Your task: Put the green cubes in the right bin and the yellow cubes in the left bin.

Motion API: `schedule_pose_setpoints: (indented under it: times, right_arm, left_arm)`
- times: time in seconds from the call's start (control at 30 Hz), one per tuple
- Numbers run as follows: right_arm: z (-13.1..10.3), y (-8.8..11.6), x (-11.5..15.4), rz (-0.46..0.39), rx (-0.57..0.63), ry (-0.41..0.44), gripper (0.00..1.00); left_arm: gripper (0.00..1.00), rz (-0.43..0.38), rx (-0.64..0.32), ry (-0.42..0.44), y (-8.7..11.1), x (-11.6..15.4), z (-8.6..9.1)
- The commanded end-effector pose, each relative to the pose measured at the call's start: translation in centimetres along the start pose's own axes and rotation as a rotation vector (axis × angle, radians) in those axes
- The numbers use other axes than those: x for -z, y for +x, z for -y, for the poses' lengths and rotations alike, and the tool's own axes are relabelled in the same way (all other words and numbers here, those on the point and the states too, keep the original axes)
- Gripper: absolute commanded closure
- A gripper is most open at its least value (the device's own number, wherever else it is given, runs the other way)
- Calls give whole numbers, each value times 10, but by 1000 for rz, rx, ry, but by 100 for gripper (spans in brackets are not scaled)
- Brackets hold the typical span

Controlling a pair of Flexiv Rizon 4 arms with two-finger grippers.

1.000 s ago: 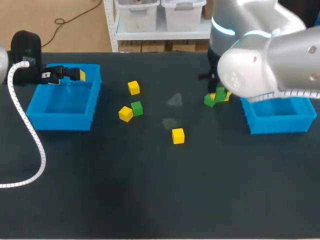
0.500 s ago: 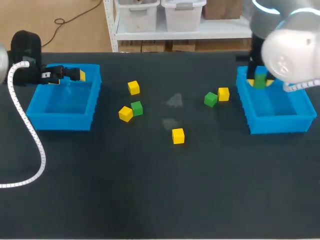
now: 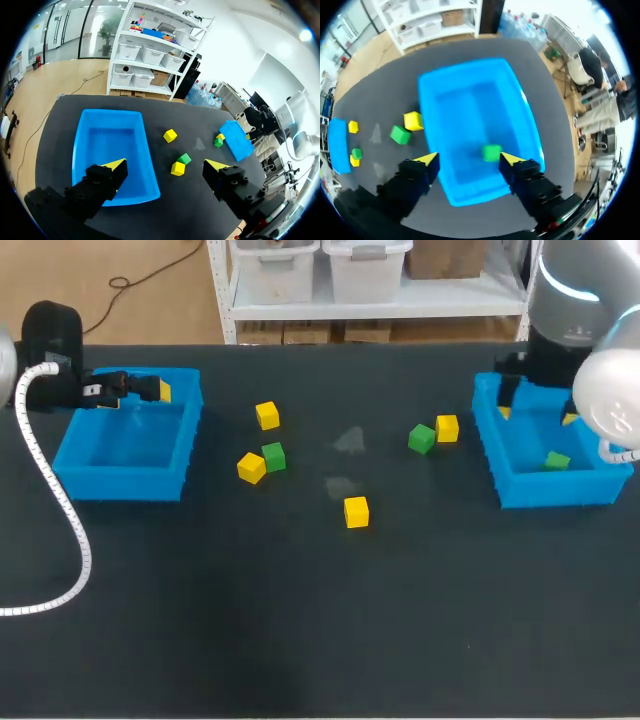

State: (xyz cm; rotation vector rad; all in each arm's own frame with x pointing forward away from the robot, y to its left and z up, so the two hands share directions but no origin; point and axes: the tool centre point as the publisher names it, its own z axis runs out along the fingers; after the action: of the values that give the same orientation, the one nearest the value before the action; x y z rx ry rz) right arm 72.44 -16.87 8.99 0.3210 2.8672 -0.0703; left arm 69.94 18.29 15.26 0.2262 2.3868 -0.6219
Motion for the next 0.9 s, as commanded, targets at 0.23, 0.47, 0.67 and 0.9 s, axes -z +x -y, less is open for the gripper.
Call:
schedule_pose_setpoints:
  times: [0.23, 0.47, 0.67, 0.9]
  right_arm:
    - [-90, -51, 13, 73, 247, -91, 0]
    - [-146, -53, -4, 12, 254, -195, 0]
    - [-173, -45, -31, -49, 155, -214, 0]
    - [-181, -29, -63, -134, 79, -175, 0]
  left_arm:
    - [0, 7, -2, 11, 1, 0, -2]
    - [0, 7, -2, 11, 1, 0, -2]
    - [0, 7, -2, 11, 1, 0, -2]
    - [0, 7, -2, 11, 1, 0, -2]
